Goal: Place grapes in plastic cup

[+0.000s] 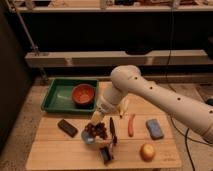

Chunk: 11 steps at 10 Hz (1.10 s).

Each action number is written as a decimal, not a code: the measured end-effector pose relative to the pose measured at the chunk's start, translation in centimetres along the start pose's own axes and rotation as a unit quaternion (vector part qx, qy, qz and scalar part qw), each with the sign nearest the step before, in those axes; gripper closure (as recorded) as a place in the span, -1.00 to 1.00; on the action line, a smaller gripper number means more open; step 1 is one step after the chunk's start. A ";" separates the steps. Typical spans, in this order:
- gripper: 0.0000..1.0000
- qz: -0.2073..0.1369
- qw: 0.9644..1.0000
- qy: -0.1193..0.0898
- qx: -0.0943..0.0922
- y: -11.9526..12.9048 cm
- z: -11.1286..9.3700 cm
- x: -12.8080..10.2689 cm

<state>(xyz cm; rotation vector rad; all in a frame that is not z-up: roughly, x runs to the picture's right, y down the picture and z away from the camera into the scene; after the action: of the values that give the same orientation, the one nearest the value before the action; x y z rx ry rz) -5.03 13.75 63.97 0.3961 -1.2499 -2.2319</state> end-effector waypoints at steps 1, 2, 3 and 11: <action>1.00 -0.008 1.000 -0.006 0.001 -0.6 0.5 0.0; 1.00 -0.017 1.000 -0.014 0.000 -1.5 1.2 0.1; 1.00 -0.019 1.000 -0.019 -0.001 -1.7 1.6 0.2; 0.13 -0.020 1.000 -0.024 0.000 -0.7 3.4 1.9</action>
<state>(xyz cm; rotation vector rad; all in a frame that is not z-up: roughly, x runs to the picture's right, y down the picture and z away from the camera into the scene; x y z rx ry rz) -8.53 15.27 65.19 0.3735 -1.2762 -2.2885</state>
